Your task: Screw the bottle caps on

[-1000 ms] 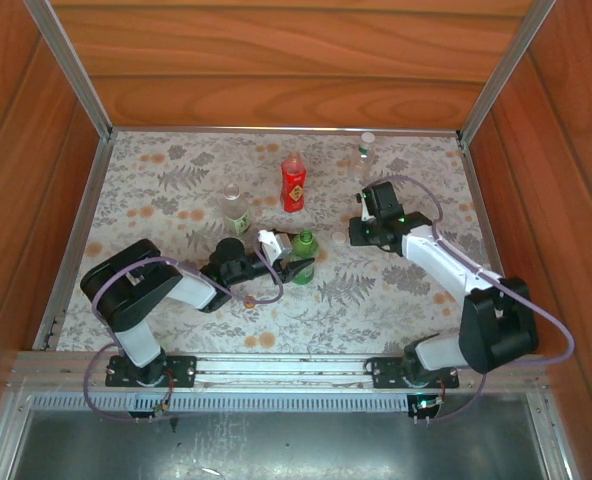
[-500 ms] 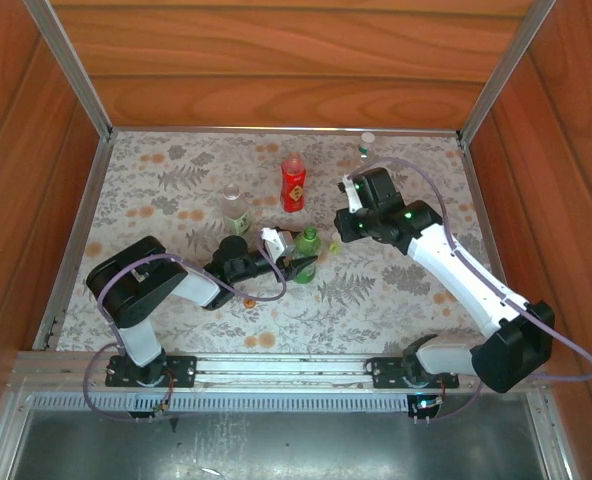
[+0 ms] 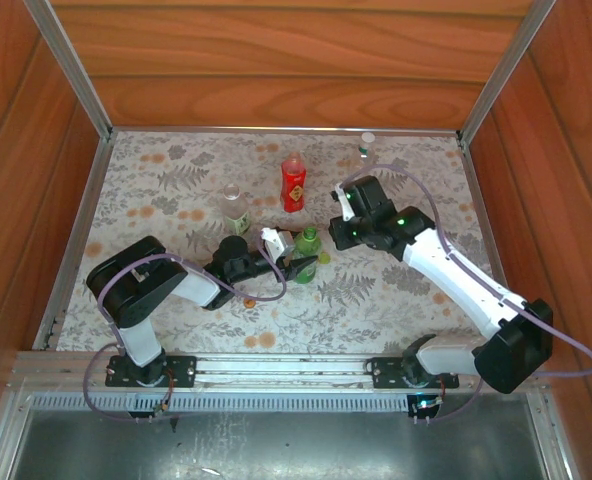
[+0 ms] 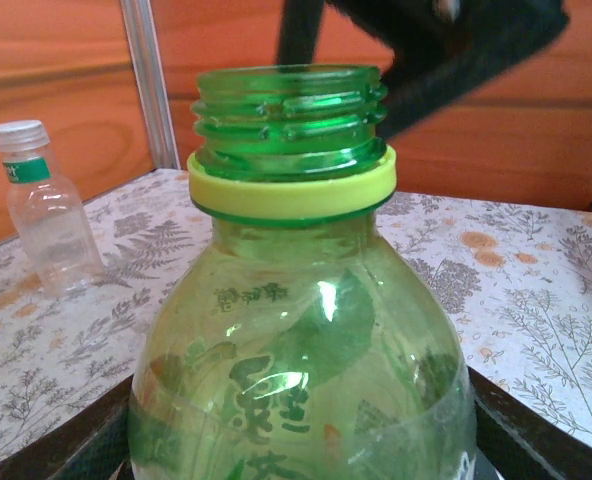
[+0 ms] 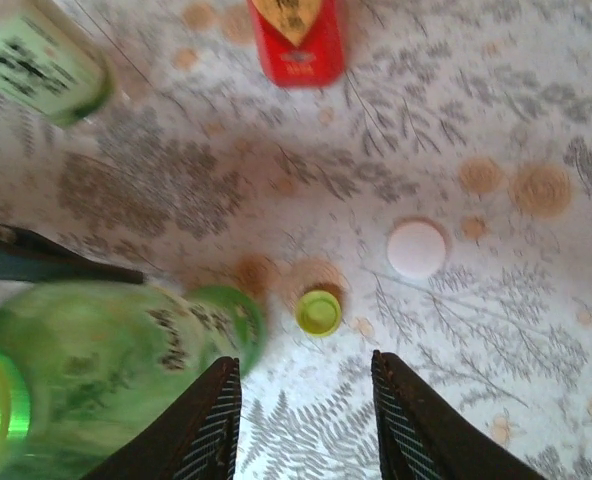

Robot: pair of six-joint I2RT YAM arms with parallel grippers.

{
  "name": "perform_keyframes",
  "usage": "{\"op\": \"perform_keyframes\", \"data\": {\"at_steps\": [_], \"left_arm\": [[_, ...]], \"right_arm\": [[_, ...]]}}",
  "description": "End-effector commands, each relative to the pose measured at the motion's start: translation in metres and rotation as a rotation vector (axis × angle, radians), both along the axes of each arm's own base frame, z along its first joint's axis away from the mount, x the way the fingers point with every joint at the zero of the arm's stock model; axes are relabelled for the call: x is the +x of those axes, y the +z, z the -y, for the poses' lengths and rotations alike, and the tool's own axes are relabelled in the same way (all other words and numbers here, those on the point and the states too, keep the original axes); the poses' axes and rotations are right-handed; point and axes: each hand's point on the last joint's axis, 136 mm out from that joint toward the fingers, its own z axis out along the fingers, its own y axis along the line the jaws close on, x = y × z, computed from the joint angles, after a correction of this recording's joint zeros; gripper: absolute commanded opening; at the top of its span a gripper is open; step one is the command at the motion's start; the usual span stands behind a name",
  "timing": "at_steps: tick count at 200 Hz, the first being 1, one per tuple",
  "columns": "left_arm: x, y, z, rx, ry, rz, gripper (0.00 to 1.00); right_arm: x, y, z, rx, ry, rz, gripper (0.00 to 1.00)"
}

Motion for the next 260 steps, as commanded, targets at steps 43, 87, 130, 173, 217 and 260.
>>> {"op": "perform_keyframes", "data": {"at_steps": [43,87,130,173,217,260], "left_arm": [[-0.006,-0.015,-0.017,0.059,0.048,-0.012,0.64],[-0.008,-0.017,-0.024,0.068,0.069,-0.009,0.64],[-0.006,-0.02,-0.025,0.076,0.082,-0.01,0.66],[0.019,-0.022,-0.043,0.095,0.233,0.004,0.66],[0.044,-0.018,-0.055,0.086,0.311,0.007,0.66],[0.059,-0.028,-0.06,0.11,0.337,0.006,0.67]], "right_arm": [[0.02,-0.064,0.0,0.125,-0.137,-0.122,0.44],[0.03,-0.11,-0.005,0.115,-0.155,-0.23,0.39],[0.021,-0.134,-0.001,0.046,-0.132,-0.314,0.36],[0.01,-0.145,0.006,0.023,-0.121,-0.338,0.34],[0.012,-0.154,0.005,0.018,-0.123,-0.352,0.29],[0.011,-0.171,0.01,-0.008,-0.133,-0.386,0.25]]}}
